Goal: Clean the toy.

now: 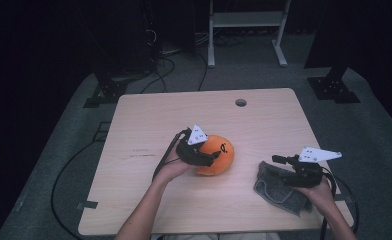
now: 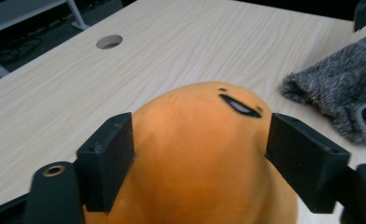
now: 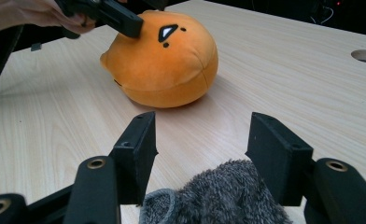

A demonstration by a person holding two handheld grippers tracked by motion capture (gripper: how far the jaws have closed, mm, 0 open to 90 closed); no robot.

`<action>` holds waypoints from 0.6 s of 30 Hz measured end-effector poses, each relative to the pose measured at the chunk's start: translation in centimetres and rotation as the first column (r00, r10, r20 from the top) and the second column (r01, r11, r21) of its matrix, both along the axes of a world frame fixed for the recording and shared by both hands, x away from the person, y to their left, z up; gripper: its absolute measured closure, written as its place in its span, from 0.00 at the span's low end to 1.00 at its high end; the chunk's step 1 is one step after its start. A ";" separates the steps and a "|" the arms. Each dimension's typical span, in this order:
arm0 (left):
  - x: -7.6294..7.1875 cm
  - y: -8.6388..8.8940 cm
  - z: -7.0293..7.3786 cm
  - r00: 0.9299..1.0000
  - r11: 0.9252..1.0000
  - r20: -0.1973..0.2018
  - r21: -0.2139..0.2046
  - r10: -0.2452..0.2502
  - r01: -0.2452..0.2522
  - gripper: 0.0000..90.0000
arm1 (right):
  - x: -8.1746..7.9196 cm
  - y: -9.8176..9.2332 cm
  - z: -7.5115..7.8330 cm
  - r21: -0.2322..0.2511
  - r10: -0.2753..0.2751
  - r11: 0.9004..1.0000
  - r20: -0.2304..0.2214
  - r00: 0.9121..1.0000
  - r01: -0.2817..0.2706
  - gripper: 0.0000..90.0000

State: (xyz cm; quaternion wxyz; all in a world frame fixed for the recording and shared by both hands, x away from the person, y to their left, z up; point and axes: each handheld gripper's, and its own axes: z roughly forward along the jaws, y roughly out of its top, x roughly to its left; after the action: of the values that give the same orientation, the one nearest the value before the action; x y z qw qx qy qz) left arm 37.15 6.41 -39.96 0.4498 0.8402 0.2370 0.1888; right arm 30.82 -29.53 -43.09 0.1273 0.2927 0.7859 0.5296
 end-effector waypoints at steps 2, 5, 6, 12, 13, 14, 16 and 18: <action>-0.4 0.4 0.3 1.000 1.000 0.005 -0.003 -0.004 0.004 0.23 | 0.0 0.0 -0.1 -0.005 -0.001 1.000 -0.004 1.000 0.001 0.45; -0.7 0.8 0.4 1.000 1.000 0.009 0.003 -0.004 0.004 0.21 | 0.0 0.0 -0.1 -0.006 -0.002 1.000 -0.007 1.000 0.002 0.45; -0.9 1.1 0.4 1.000 1.000 0.007 -0.003 -0.003 0.003 0.21 | 0.0 0.0 -0.1 -0.005 -0.003 1.000 -0.007 1.000 0.003 0.45; -2.0 2.4 0.3 1.000 1.000 0.008 -0.026 0.007 -0.007 0.18 | 0.0 -0.1 -0.2 -0.006 -0.007 1.000 -0.011 1.000 0.007 0.44; -2.2 2.6 0.3 1.000 1.000 0.008 -0.026 0.006 -0.006 0.18 | 0.1 0.0 -0.2 -0.007 -0.007 1.000 -0.011 1.000 0.007 0.43; -2.3 2.7 0.2 1.000 0.999 0.008 -0.033 0.008 -0.008 0.17 | 0.0 0.0 -0.2 -0.008 -0.008 1.000 -0.013 1.000 0.008 0.43; -2.7 3.1 0.3 1.000 1.000 0.010 -0.027 0.007 -0.007 0.16 | 0.0 0.0 -0.2 -0.011 -0.009 1.000 -0.014 1.000 0.008 0.43; -3.0 3.3 0.3 1.000 1.000 0.010 -0.024 0.004 -0.003 0.15 | 0.0 0.0 -0.2 -0.010 -0.010 1.000 -0.015 1.000 0.010 0.42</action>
State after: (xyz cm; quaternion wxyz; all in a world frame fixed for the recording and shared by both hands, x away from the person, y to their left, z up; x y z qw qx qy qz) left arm 34.15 9.75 -39.64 0.4608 0.8333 0.2385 0.1907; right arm 30.82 -29.51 -43.32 0.1255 0.2997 0.7881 0.5227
